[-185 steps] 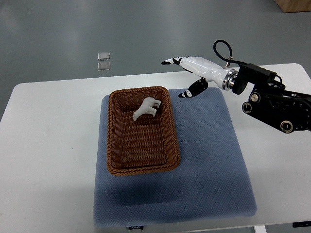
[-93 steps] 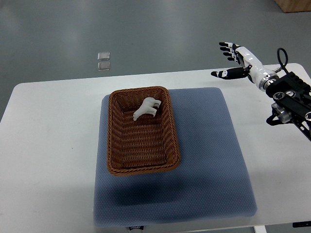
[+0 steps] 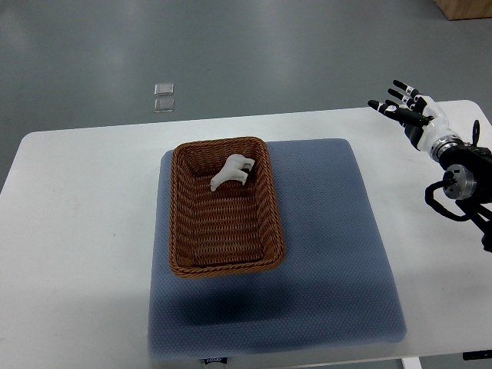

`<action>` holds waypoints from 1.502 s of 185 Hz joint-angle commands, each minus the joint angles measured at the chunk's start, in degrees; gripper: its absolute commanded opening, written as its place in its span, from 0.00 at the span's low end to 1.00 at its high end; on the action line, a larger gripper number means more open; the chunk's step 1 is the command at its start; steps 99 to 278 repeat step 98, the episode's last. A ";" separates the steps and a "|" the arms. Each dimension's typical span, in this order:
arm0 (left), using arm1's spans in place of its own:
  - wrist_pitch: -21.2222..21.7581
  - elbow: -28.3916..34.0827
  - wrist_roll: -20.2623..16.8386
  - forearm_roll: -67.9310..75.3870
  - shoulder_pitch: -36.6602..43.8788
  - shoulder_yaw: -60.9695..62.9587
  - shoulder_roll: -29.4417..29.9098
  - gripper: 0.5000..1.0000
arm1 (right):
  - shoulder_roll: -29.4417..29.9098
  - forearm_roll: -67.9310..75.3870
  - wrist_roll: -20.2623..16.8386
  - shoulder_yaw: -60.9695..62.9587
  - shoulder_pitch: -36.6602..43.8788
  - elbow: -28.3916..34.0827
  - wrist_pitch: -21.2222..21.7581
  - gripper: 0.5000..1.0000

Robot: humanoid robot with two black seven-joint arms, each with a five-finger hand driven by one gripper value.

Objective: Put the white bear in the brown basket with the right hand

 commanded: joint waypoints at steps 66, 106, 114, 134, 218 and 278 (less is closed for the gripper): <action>0.00 0.00 0.00 0.00 -0.01 0.01 0.00 1.00 | 0.76 0.25 0.15 0.02 -1.23 -0.82 4.96 0.85; 0.00 0.00 0.00 0.00 -0.01 0.01 0.00 1.00 | 1.20 0.25 1.82 0.11 -1.84 -0.73 5.05 0.85; 0.00 0.00 0.00 0.00 -0.01 0.01 0.00 1.00 | 1.20 0.25 1.82 0.11 -1.84 -0.73 5.05 0.85; 0.00 0.00 0.00 0.00 -0.01 0.01 0.00 1.00 | 1.20 0.25 1.82 0.11 -1.84 -0.73 5.05 0.85; 0.00 0.00 0.00 0.00 -0.01 0.01 0.00 1.00 | 1.20 0.25 1.82 0.11 -1.84 -0.73 5.05 0.85; 0.00 0.00 0.00 0.00 -0.01 0.01 0.00 1.00 | 1.20 0.25 1.82 0.11 -1.84 -0.73 5.05 0.85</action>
